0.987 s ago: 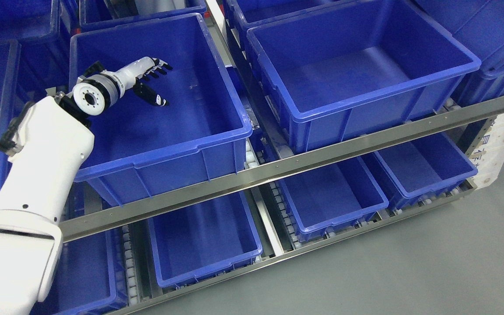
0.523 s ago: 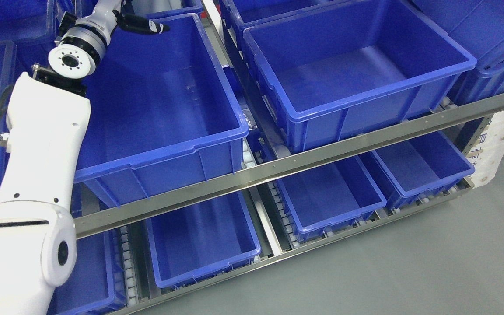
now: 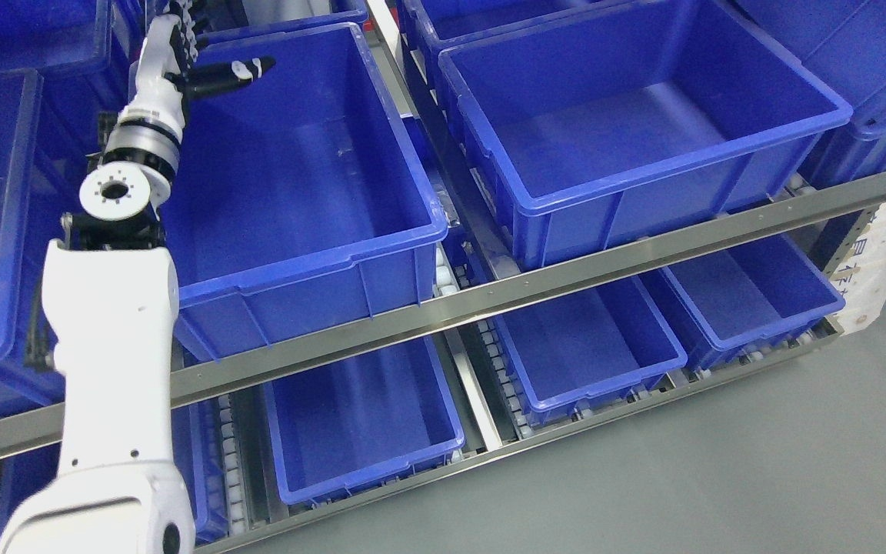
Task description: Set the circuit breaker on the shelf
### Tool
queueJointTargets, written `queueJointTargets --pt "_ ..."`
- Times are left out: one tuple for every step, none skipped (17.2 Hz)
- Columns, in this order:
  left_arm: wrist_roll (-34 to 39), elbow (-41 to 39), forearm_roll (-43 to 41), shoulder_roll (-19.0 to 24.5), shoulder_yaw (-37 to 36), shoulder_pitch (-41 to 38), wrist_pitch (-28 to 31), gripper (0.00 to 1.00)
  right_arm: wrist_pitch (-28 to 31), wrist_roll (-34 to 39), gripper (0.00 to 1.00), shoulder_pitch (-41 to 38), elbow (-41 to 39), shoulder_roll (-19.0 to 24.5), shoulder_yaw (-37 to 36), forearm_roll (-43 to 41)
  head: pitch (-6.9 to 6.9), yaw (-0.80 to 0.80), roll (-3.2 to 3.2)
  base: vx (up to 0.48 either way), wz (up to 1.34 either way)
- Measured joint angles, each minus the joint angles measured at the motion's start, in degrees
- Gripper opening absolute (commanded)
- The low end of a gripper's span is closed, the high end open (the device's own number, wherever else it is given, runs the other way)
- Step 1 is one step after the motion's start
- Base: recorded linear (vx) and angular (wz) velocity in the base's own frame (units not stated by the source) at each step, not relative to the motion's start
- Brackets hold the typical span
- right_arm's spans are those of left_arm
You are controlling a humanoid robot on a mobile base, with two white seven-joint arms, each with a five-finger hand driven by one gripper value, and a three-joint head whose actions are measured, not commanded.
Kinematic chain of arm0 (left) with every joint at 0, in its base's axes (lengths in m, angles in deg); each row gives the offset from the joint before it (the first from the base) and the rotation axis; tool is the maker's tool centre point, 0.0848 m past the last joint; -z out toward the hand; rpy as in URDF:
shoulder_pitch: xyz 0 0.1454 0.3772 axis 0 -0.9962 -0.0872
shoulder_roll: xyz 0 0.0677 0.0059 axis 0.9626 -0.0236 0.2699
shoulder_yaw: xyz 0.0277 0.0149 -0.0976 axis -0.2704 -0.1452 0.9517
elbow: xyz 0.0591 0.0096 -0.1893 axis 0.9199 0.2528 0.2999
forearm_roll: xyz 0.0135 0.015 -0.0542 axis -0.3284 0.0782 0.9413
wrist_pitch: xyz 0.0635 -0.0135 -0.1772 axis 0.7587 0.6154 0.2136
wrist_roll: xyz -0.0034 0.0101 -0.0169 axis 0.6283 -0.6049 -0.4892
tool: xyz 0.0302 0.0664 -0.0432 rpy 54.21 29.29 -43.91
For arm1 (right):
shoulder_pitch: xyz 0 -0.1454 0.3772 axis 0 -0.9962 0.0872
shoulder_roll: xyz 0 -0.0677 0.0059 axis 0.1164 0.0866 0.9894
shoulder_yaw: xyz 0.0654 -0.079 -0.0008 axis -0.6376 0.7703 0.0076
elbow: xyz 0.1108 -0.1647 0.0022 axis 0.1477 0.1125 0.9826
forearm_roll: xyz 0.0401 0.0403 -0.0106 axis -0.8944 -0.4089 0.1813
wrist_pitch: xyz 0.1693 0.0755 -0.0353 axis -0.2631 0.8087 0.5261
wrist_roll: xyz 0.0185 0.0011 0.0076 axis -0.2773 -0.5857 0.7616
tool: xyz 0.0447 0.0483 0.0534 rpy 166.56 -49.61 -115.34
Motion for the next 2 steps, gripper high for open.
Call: queueJointTargets --pt "0.22 -4.57 1.09 -0.30 -0.13 -4.11 0.39 1.00 0.00 0.00 1.00 0.00 0.00 0.00 0.00 0.00 0.00 0.00 0.00 0.000 0.00" --pt "0.22 -7.98 1.80 -0.52 -0.24 -6.84 0.57 1.00 0.00 -0.01 1.00 0.00 0.00 0.00 0.00 0.00 0.00 0.00 0.00 0.001 -0.02"
